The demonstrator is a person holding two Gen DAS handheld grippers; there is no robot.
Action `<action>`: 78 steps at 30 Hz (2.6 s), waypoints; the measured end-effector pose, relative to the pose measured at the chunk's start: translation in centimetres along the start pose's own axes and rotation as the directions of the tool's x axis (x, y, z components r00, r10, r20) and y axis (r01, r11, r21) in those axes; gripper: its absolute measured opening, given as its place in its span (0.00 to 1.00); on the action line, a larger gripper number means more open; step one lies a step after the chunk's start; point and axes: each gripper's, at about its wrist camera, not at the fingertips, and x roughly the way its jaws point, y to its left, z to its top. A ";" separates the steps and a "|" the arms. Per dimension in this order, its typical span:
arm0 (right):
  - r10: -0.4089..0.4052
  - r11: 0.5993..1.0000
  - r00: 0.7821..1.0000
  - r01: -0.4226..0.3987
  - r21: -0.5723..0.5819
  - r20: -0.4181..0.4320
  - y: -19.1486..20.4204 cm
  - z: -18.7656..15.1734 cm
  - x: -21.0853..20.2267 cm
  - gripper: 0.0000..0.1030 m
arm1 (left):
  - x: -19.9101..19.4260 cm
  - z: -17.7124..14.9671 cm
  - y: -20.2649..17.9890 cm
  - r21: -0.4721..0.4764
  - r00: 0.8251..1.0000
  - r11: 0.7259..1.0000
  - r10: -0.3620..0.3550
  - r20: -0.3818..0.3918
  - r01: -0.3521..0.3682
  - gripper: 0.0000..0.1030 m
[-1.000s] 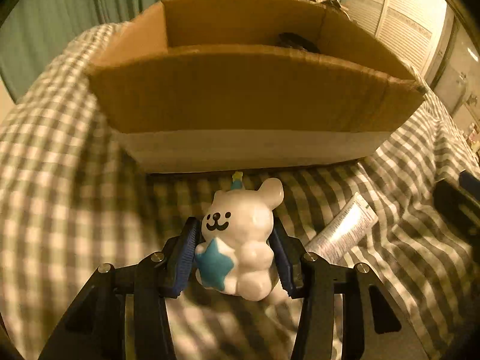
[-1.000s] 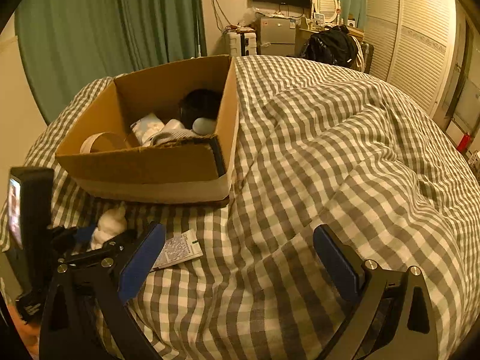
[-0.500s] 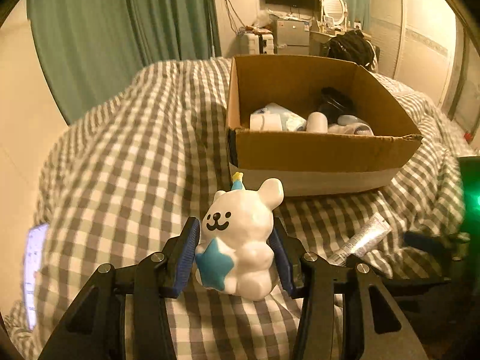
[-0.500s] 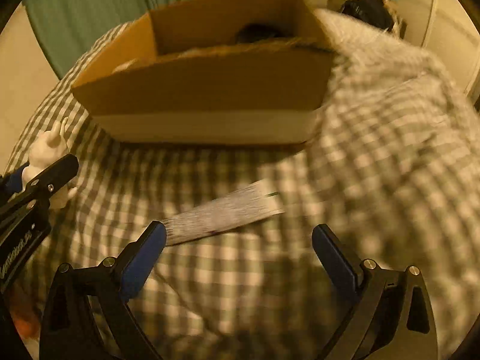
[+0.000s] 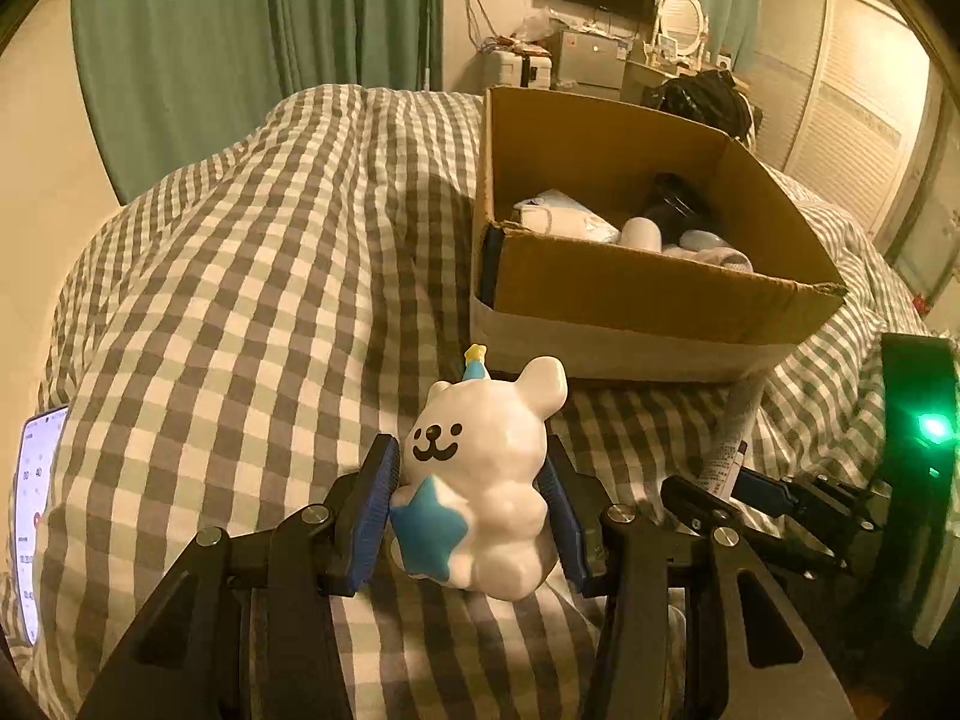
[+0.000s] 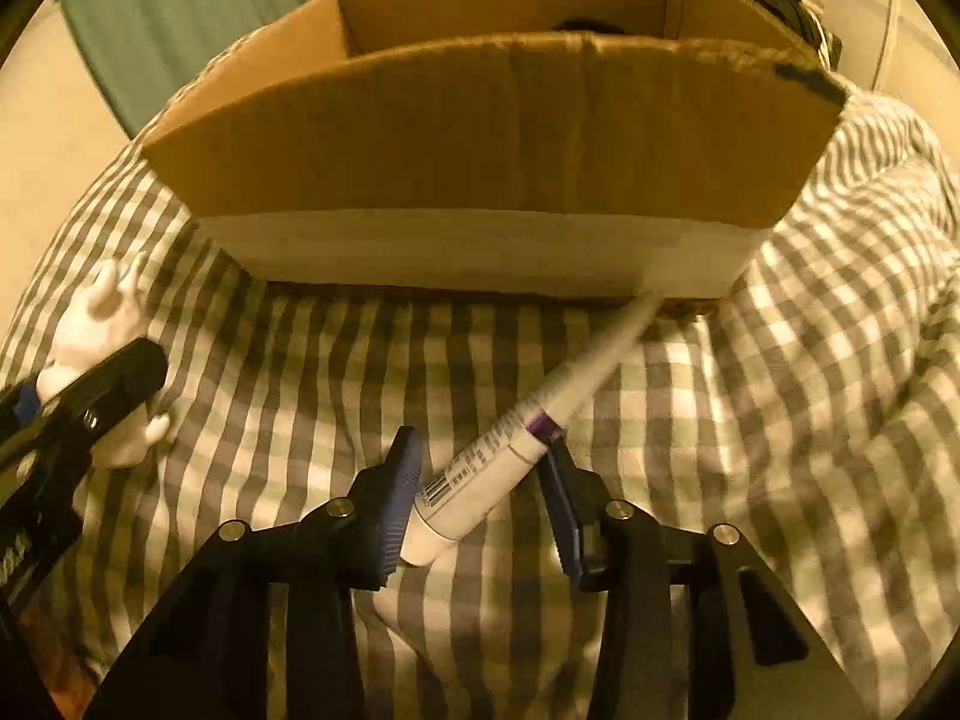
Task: Organize objects
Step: 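Grasp the white bear figurine with the left gripper while the right gripper grasps the toothpaste tube, then lower the bear and toothpaste into the box and open both grippers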
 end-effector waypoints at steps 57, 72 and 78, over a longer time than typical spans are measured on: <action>0.140 0.976 0.944 -0.080 -0.204 0.299 0.8 16.3 -13.7 0.18 | -0.7 17.3 -3.5 0.077 0.985 0.991 -0.118 0.126 0.109 0.47; 0.145 0.977 0.984 -0.125 -0.174 0.107 -2.9 17.8 -2.9 0.18 | 7.7 17.4 -4.8 0.139 0.995 0.985 -0.101 -0.004 0.100 0.47; 0.146 0.976 0.986 -0.131 -0.172 0.077 -3.3 17.7 -1.6 0.19 | 8.5 16.9 -4.8 0.119 0.995 0.988 -0.099 -0.030 0.102 0.47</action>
